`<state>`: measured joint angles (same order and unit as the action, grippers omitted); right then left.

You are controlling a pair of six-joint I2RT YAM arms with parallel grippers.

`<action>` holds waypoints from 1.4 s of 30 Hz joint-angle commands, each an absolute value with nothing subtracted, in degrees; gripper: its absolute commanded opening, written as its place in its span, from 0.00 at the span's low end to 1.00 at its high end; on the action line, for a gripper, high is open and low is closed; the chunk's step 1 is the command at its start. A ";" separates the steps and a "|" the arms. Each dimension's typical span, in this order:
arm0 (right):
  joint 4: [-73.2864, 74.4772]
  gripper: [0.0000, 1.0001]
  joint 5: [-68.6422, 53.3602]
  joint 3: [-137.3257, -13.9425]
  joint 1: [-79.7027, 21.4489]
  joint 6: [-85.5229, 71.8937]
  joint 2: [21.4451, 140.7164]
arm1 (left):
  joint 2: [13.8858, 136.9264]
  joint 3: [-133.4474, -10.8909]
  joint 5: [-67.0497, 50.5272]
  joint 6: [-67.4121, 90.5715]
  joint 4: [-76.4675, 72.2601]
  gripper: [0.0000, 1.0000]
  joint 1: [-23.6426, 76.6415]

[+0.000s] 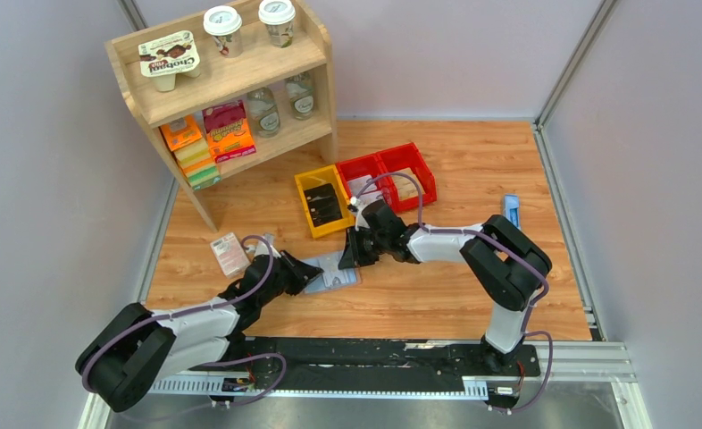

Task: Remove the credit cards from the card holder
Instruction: Remove the credit card from the card holder.

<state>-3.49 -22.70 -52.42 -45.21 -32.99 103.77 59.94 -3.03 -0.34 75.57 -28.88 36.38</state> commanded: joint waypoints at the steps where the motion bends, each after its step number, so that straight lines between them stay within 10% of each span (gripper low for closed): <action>1: -0.62 0.17 -19.51 -50.54 -44.74 -31.55 105.21 | 58.53 -0.53 -0.18 74.71 -31.46 0.13 36.56; 17: -0.88 0.16 -19.42 -49.75 -44.56 -31.29 104.50 | 56.43 -1.84 3.60 72.78 -23.21 0.40 36.56; 42: -1.23 0.16 -19.95 -49.04 -44.38 -31.11 104.33 | 70.23 -1.67 -2.37 71.81 -43.41 0.28 36.47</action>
<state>-5.39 -23.20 -51.37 -44.82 -32.99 103.74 70.28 -3.03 -1.85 72.58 -38.50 36.38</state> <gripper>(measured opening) 0.164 0.302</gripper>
